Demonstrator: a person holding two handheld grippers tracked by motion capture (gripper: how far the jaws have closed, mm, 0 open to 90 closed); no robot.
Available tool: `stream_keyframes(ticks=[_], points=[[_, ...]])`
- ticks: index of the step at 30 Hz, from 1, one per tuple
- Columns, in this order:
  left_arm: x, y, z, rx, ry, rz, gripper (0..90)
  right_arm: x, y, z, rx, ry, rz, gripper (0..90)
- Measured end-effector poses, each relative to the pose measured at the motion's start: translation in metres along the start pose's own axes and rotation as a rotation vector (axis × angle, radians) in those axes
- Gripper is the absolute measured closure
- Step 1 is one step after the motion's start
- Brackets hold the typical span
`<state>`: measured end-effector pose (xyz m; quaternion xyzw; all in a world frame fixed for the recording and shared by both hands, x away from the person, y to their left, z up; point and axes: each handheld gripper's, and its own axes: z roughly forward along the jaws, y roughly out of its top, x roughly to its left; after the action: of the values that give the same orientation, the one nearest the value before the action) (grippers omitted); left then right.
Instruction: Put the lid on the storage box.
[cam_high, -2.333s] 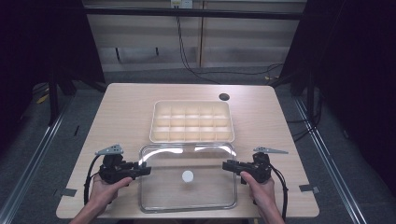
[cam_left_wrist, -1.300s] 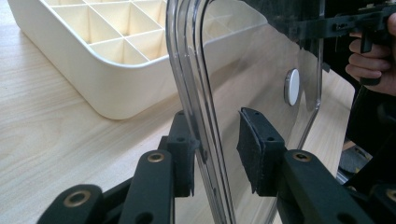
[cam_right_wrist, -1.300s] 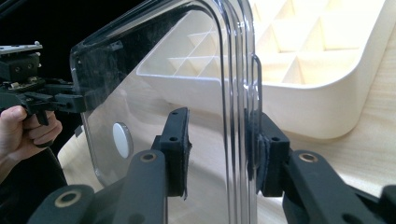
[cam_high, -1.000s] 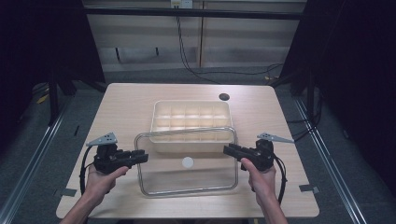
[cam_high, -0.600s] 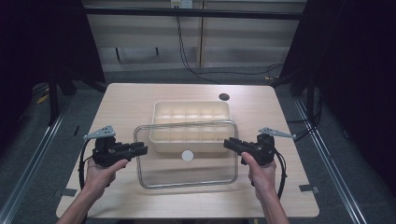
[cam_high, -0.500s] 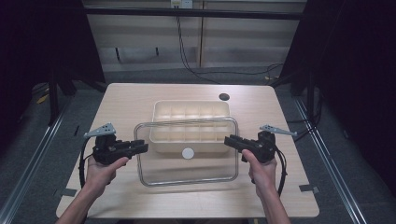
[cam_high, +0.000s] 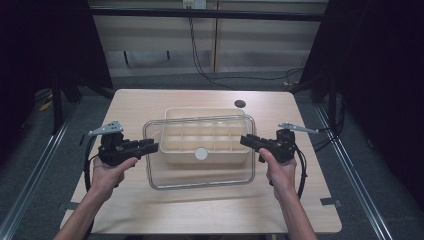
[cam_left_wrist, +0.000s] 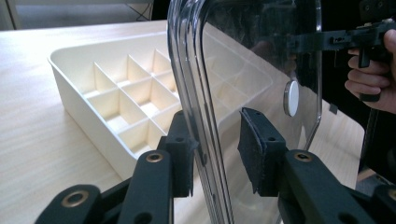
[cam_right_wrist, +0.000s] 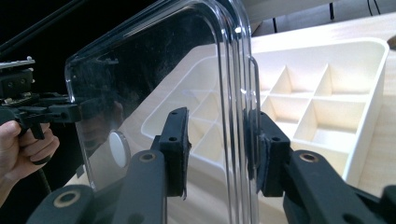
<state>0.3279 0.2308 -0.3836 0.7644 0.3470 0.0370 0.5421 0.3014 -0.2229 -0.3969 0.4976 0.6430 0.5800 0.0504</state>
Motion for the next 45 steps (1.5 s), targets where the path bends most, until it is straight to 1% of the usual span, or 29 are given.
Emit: stream_keyframes(ticks=[2, 3, 4, 6, 7, 8, 9, 10, 11, 14, 15, 21, 24, 25, 29, 30, 33, 34, 37, 38, 42, 43, 45], points=[[0.001, 0.002, 0.0, -0.001, 0.001, 0.005, 66.1, 0.001, 0.005, 0.001, -0.007, -0.002, -0.008, 62.6], [0.003, 0.005, 0.0, -0.015, 0.001, -0.004, 66.1, 0.001, 0.007, 0.002, -0.011, -0.002, -0.011, 62.5], [0.004, 0.006, 0.0, -0.019, 0.0, -0.006, 66.1, 0.002, 0.009, 0.003, -0.012, -0.002, -0.012, 62.4], [0.005, 0.008, 0.0, -0.016, 0.006, -0.006, 66.2, 0.002, 0.012, 0.005, -0.015, -0.006, -0.017, 62.1], [0.005, 0.01, 0.001, -0.01, 0.013, -0.011, 66.4, 0.002, 0.014, 0.006, -0.011, -0.015, -0.019, 61.3], [0.005, 0.011, 0.001, -0.007, 0.019, -0.006, 66.5, 0.002, 0.015, 0.007, -0.006, -0.022, -0.019, 60.4], [0.005, 0.012, 0.002, -0.01, 0.021, -0.006, 66.5, 0.002, 0.016, 0.009, -0.004, -0.035, -0.023, 59.9], [0.005, 0.012, 0.002, -0.01, 0.021, -0.006, 66.6, 0.002, 0.016, 0.009, -0.004, -0.035, -0.023, 59.9], [0.008, 0.013, 0.002, -0.015, 0.023, -0.013, 66.5, 0.001, 0.018, 0.013, -0.001, -0.039, -0.017, 59.7], [0.01, 0.014, 0.002, -0.018, 0.028, -0.015, 66.5, 0.0, 0.02, 0.017, -0.003, -0.037, -0.022, 59.7], [0.013, 0.016, 0.002, -0.015, 0.031, -0.011, 66.5, 0.001, 0.022, 0.018, -0.001, -0.038, -0.025, 59.7], [0.017, 0.026, 0.003, -0.028, 0.035, -0.02, 66.4, 0.002, 0.032, 0.021, -0.009, -0.04, -0.038, 59.7], [0.017, 0.03, 0.005, -0.029, 0.035, -0.014, 66.4, 0.0, 0.038, 0.022, -0.014, -0.042, -0.039, 59.6], [0.018, 0.033, 0.006, -0.029, 0.04, -0.01, 66.3, -0.001, 0.039, 0.022, -0.016, -0.044, -0.042, 59.6], [0.02, 0.04, 0.009, -0.036, 0.044, -0.01, 66.0, -0.002, 0.044, 0.023, -0.023, -0.047, -0.038, 59.6], [0.021, 0.042, 0.009, -0.031, 0.046, -0.002, 65.9, -0.002, 0.045, 0.023, -0.027, -0.048, -0.04, 59.6], [0.022, 0.048, 0.011, -0.039, 0.048, 0.002, 65.9, -0.005, 0.048, 0.024, -0.03, -0.045, -0.03, 59.4], [0.022, 0.05, 0.012, -0.046, 0.048, -0.003, 65.9, -0.006, 0.049, 0.025, -0.034, -0.046, -0.031, 59.3], [0.024, 0.055, 0.014, -0.043, 0.054, 0.001, 65.8, -0.009, 0.051, 0.026, -0.038, -0.048, -0.02, 59.0], [0.025, 0.056, 0.016, -0.05, 0.051, -0.005, 65.9, -0.01, 0.051, 0.027, -0.038, -0.052, -0.019, 59.0], [0.028, 0.059, 0.02, -0.045, 0.059, -0.003, 65.5, -0.015, 0.052, 0.03, -0.039, -0.054, -0.004, 58.7], [0.03, 0.061, 0.023, -0.048, 0.059, -0.01, 65.4, -0.016, 0.053, 0.031, -0.039, -0.055, -0.002, 58.8], [0.033, 0.064, 0.025, -0.043, 0.058, -0.006, 65.3, -0.018, 0.054, 0.032, -0.039, -0.057, 0.004, 58.7]])
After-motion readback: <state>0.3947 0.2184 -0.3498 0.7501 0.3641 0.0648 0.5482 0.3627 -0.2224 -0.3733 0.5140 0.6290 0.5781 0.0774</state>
